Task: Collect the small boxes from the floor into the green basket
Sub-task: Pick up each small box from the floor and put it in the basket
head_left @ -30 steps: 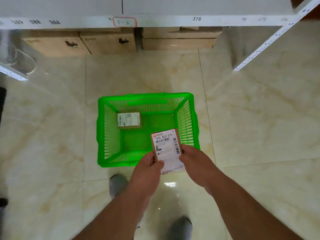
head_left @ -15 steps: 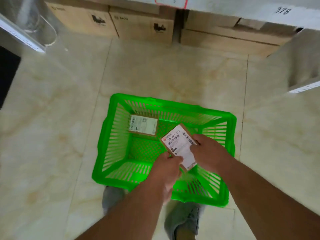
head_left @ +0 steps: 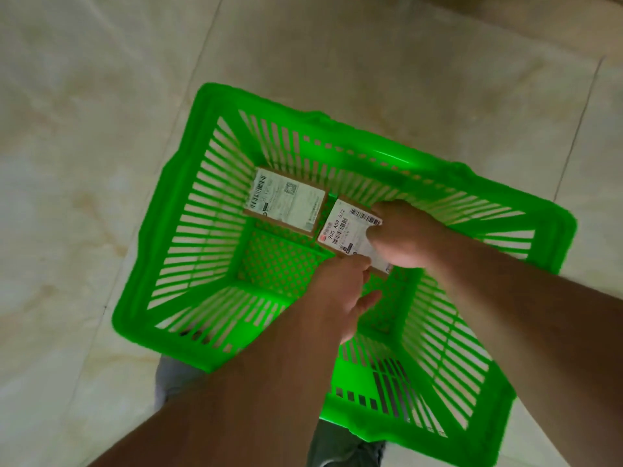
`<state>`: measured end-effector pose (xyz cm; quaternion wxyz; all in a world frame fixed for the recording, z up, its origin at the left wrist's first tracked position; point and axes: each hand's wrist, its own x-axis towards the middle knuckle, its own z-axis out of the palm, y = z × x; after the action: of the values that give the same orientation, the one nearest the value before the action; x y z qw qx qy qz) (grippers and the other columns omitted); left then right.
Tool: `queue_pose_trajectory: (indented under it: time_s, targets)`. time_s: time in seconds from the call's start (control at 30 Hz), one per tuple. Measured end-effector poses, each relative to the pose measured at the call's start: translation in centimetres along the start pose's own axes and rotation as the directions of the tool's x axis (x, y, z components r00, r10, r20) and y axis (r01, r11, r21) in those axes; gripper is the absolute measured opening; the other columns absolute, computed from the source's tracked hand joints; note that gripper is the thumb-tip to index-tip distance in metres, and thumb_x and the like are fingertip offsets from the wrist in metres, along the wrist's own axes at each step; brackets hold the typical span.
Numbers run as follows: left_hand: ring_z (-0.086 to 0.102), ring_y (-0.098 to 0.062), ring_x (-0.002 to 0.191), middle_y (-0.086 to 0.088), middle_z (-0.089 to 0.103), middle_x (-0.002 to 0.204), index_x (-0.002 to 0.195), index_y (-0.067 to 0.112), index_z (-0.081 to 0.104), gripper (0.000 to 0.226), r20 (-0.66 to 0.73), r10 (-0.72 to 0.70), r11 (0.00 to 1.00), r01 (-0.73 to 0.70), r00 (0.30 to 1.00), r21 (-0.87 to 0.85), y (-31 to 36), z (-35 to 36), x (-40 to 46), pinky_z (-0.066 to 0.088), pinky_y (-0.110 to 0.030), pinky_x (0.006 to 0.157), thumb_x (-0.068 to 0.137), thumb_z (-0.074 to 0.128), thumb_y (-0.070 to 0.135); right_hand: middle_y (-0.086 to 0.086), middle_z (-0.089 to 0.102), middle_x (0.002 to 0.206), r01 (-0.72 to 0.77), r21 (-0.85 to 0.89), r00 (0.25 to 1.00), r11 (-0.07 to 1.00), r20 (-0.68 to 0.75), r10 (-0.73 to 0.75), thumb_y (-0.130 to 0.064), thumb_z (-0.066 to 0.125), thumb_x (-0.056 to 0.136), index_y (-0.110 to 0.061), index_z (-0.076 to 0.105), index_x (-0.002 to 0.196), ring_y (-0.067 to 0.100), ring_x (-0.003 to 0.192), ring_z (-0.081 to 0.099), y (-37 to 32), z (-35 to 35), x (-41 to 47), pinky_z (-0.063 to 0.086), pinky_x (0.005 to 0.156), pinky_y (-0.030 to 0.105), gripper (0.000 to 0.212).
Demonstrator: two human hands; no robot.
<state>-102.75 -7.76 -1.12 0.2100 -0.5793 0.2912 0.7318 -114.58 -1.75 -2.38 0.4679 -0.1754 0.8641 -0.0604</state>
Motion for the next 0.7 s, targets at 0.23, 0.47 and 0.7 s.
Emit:
queue_pose_trajectory:
  time_s: [0.23, 0.47, 0.7]
  targets:
    - [0.062, -0.022, 0.12, -0.002, 0.072, 0.116, 0.119, 0.021, 0.069, 0.033, 0.046, 0.011, 0.993, -0.005, 0.999, -0.118, 0.7, 0.3, 2.3, 0.053, -0.047, 0.103, 0.098, 0.054, 0.002, 0.014, 0.065, 0.106, 0.022, -0.031, 0.998, 0.999, -0.061, -0.024, -0.026, 0.046, 0.091, -0.012, 0.057, 0.099, 0.027, 0.085, 0.061, -0.2, 0.2, 2.1, 0.04, 0.06, 0.027, 0.019]
    - [0.057, -0.028, 0.129, -0.012, 0.067, 0.13, 0.112, 0.019, 0.072, 0.032, 0.011, 0.001, 0.985, 0.001, 1.0, -0.173, 0.8, 0.5, 3.3, 0.055, -0.042, 0.101, 0.093, 0.058, -0.002, 0.014, 0.066, 0.131, 0.043, 0.208, 0.967, 0.977, -0.255, 0.012, -0.016, 0.047, 0.095, -0.014, 0.064, 0.129, 0.031, 0.115, 0.063, 0.0, 1.3, 0.5, 0.049, 0.086, 0.029, 0.037]
    - [0.056, -0.019, 0.115, -0.005, 0.061, 0.115, 0.107, 0.016, 0.068, 0.024, -0.024, 0.014, 1.0, -0.014, 1.0, -0.016, 1.1, -0.2, 0.3, 0.055, -0.045, 0.102, 0.095, 0.055, 0.0, 0.013, 0.054, 0.149, -0.045, 0.377, 0.955, 0.925, -0.255, 0.151, -0.017, 0.049, 0.098, -0.013, 0.054, 0.143, 0.029, 0.129, 0.057, 0.2, 1.9, -3.2, 0.043, 0.106, 0.028, 0.046]
